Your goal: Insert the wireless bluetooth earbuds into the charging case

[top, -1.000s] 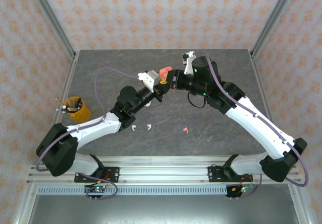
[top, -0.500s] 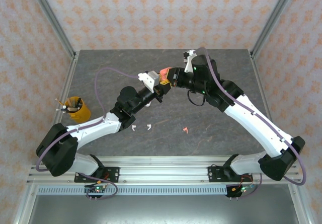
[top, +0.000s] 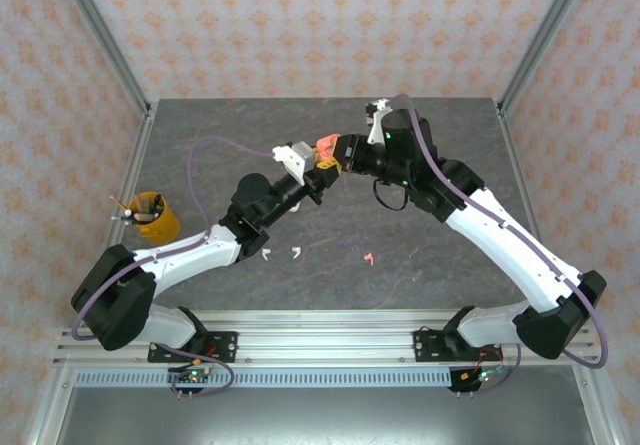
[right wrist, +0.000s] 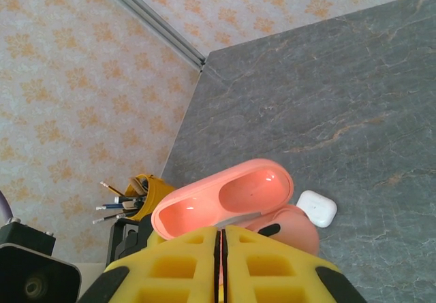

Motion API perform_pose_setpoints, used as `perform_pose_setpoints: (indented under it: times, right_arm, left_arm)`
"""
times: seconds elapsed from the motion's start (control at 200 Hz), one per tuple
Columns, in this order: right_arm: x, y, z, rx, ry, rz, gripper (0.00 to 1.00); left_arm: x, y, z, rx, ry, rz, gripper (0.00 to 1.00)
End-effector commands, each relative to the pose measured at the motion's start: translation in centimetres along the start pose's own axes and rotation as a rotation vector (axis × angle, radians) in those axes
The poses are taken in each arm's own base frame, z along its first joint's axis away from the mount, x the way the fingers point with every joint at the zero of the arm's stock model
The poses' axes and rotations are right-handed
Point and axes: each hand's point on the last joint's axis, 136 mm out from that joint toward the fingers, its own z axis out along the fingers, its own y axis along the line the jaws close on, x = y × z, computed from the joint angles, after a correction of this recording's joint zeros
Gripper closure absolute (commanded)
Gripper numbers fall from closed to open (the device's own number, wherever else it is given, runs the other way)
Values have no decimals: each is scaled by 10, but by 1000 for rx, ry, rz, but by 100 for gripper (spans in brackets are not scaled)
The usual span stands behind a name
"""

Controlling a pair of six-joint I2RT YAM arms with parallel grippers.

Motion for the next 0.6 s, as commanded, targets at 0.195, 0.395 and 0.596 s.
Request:
perform_pose_setpoints:
  times: [0.195,0.395,0.596]
  right_arm:
    - [6,-9,4,0,4,31,88]
    - [6,-5,3,-12,10,38,88]
    - [17,-21,5,22,12,65,88]
  left_arm:
    - [11,-2,-7,2,-15,-9,100]
    - [29,-1,-11,-3,12,-18,100]
    - [57,0,-20,-8,67,-38,100]
